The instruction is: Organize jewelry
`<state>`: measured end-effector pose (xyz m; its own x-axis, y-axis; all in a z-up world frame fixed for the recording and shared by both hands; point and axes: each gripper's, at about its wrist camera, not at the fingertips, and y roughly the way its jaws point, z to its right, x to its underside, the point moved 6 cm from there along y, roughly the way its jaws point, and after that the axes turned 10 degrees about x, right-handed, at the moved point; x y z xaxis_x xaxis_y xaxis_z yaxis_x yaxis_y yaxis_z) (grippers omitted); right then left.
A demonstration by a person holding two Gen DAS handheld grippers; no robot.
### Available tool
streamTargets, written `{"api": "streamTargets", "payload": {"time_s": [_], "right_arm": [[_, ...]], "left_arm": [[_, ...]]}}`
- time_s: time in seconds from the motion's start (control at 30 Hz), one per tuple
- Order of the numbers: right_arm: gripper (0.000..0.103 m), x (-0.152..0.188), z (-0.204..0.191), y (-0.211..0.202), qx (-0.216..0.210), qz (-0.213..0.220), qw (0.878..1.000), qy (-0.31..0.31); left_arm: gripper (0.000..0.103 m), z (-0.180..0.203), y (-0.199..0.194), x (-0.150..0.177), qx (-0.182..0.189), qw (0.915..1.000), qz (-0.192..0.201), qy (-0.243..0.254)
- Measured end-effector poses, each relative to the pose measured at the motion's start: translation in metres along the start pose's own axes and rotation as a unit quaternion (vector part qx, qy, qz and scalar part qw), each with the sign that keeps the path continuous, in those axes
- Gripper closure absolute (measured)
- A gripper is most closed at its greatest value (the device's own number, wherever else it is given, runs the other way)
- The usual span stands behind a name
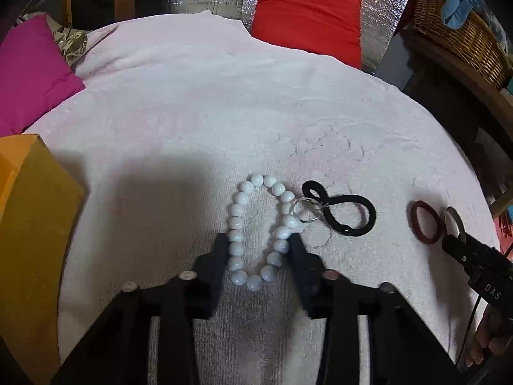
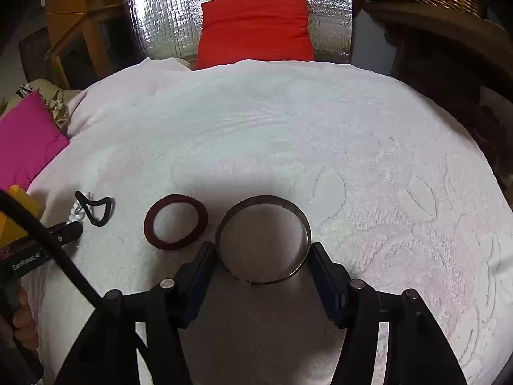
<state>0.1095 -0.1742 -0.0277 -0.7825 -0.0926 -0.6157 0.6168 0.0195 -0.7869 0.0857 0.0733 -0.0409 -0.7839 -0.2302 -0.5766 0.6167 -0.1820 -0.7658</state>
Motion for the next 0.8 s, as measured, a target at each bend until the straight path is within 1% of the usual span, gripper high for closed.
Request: {"api": "streamTargets", "payload": {"time_s": [0.03, 0.1, 0.27, 0.37, 0.47, 0.57, 0.67, 0.7, 0.73, 0.77, 0.8], "right_arm": [[0.041, 0.001, 0.001, -0.001, -0.001, -0.001, 1.0, 0.002], [0.041, 0.003, 0.006, -0.004, -0.005, -0.004, 1.0, 0.006], [0.041, 0.006, 0.019, -0.012, -0.009, -0.007, 1.0, 0.022], [0.041, 0.008, 0.027, -0.019, -0.014, -0.004, 0.999, 0.031], [0.041, 0.011, 0.035, -0.028, -0.016, 0.003, 0.999, 0.033], [0.041, 0.014, 0.04, -0.037, -0.017, 0.009, 0.999, 0.034], [0.041, 0.015, 0.043, -0.044, -0.017, 0.015, 0.999, 0.034], [0.049, 0.015, 0.043, -0.047, -0.018, 0.017, 0.999, 0.035], [0.08, 0.014, 0.042, -0.048, -0.021, 0.016, 0.999, 0.033], [0.082, 0.016, 0.041, -0.049, -0.023, 0.008, 0.999, 0.034], [0.082, 0.016, 0.041, -0.05, -0.024, 0.005, 0.999, 0.037]], "left_arm": [[0.077, 0.0, -0.001, 0.0, 0.0, 1.0, 0.0, -0.001], [0.082, 0.001, -0.002, 0.0, -0.003, 1.0, -0.002, -0.002], [0.084, 0.001, -0.007, 0.003, -0.016, 0.9996, -0.006, -0.023], [0.084, 0.001, -0.016, 0.007, -0.023, 0.9992, -0.002, -0.031], [0.084, 0.006, -0.031, 0.009, -0.026, 0.9992, 0.012, -0.03], [0.084, 0.017, -0.048, 0.01, -0.018, 0.9991, 0.029, -0.026], [0.084, 0.034, -0.063, 0.013, -0.016, 0.9988, 0.046, -0.005], [0.084, 0.039, -0.066, 0.013, -0.013, 0.9987, 0.05, 0.001], [0.084, 0.045, -0.071, 0.015, -0.008, 0.9984, 0.055, 0.007], [0.084, 0.048, -0.073, 0.014, -0.006, 0.9983, 0.057, 0.01], [0.084, 0.05, -0.076, 0.016, -0.005, 0.9981, 0.059, 0.014]]}}
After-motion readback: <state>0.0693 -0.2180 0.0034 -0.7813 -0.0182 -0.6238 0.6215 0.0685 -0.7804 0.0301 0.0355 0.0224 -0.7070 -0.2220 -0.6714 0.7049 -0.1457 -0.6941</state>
